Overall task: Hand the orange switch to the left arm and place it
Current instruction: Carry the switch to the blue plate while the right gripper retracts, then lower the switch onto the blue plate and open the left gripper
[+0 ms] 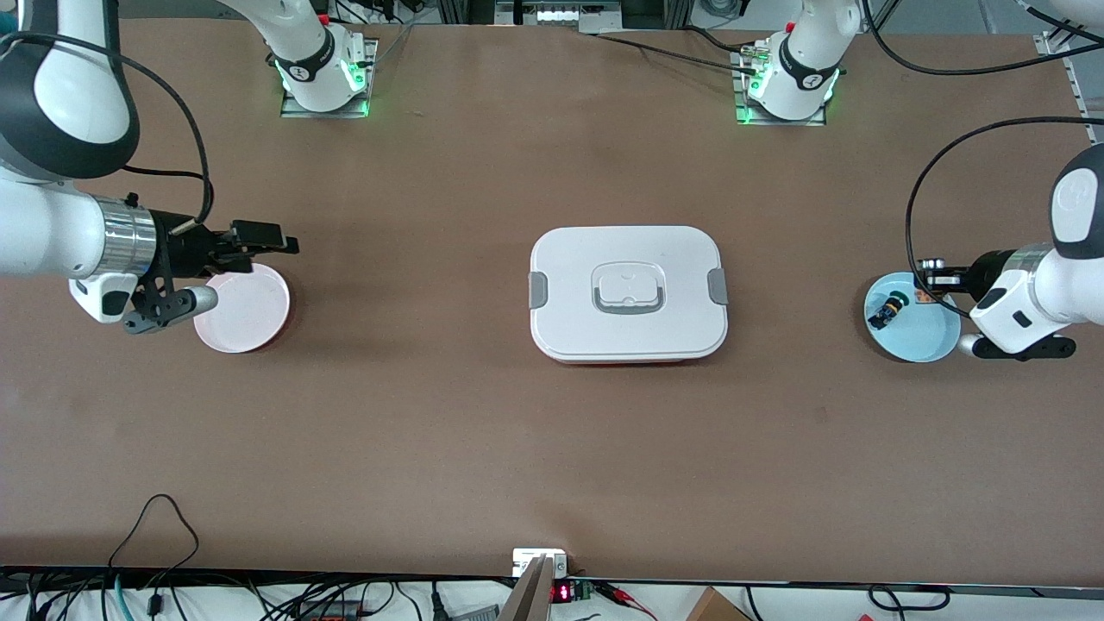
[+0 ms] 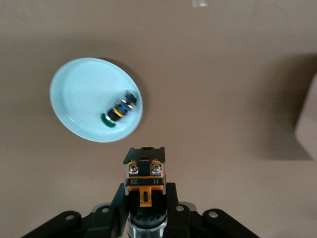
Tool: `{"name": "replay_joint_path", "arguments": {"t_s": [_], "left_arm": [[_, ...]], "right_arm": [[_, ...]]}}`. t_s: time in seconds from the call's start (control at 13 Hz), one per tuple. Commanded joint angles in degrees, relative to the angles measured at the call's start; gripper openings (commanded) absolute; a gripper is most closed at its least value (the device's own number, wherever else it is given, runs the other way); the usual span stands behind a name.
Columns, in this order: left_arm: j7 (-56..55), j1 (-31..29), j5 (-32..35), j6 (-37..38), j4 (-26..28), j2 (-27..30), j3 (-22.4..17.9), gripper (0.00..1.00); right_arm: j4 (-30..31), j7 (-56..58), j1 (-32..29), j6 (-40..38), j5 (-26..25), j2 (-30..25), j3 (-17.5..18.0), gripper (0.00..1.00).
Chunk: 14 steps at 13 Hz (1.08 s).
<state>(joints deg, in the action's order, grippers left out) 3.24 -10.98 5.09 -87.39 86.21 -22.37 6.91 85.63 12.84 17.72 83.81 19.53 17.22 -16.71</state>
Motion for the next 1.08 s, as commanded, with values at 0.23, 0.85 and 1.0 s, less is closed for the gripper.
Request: {"name": "replay_joint_path", "arguments": {"t_s": [0.23,0.85,1.0], "left_arm": [[13.18,-8.34,5.97,-14.55,10.82,-0.47,0.21,0.00],[17.85,-13.62,9.85,-23.42,14.86,-6.98,0.12,0.00],[17.94,-13.98,9.94,-24.05,16.18,-7.68,0.04,0.00]], "right_arm": [[-3.10,5.80,-1.28,0.21,-21.09,-0.61,-0.34,1.00],[-3.10,-11.26,-7.41,4.43,-20.76,-1.13,1.66,1.00],[-3.10,-12.30,-15.92,5.32,-20.84,-2.89,10.25,1.00]]}}
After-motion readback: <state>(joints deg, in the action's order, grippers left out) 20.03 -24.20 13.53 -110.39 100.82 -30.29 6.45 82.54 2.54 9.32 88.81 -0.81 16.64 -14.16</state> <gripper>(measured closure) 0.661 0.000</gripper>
